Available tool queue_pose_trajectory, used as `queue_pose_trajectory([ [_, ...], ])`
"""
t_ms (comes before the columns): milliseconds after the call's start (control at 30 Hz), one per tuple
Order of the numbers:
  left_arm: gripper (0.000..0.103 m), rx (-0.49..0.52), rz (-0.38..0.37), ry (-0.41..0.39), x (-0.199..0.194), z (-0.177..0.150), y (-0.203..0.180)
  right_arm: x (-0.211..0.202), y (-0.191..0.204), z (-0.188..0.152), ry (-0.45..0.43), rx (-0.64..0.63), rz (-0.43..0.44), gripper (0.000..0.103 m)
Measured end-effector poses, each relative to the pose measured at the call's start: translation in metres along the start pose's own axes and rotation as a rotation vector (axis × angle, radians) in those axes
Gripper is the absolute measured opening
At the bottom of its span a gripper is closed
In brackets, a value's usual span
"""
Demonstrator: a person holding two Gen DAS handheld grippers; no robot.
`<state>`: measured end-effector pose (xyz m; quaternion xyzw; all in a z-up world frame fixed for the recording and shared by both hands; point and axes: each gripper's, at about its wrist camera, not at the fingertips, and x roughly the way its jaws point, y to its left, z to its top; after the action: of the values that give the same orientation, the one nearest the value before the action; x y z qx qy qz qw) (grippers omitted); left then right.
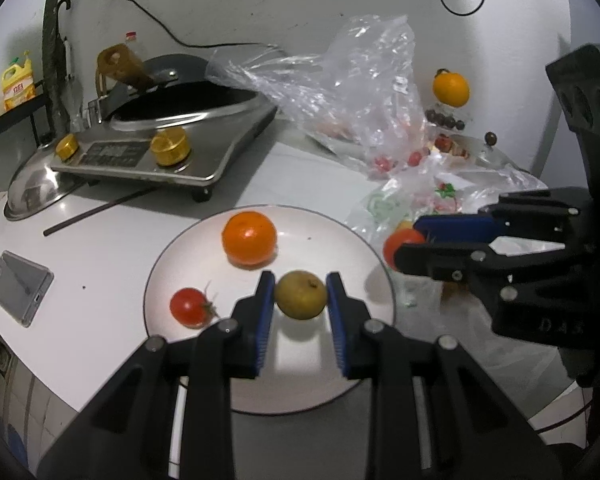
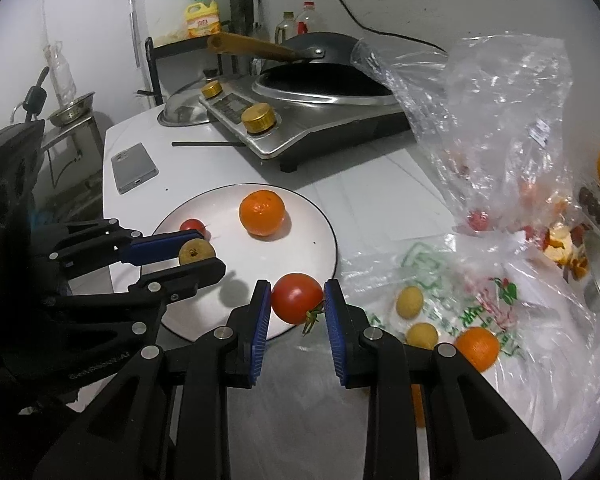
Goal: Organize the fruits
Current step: 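Lift the yellow fruit and red tomato and carry both over the white plate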
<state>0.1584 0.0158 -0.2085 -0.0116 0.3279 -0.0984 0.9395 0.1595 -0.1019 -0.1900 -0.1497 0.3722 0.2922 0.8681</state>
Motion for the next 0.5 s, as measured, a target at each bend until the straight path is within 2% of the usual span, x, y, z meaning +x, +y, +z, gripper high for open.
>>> queue_pose_trajectory([
  [500,0.027,-0.024,0.009,0.025,0.021,0.002,0.024,0.035,0.005,0.016,0.035,-0.017,0.029,0.029],
])
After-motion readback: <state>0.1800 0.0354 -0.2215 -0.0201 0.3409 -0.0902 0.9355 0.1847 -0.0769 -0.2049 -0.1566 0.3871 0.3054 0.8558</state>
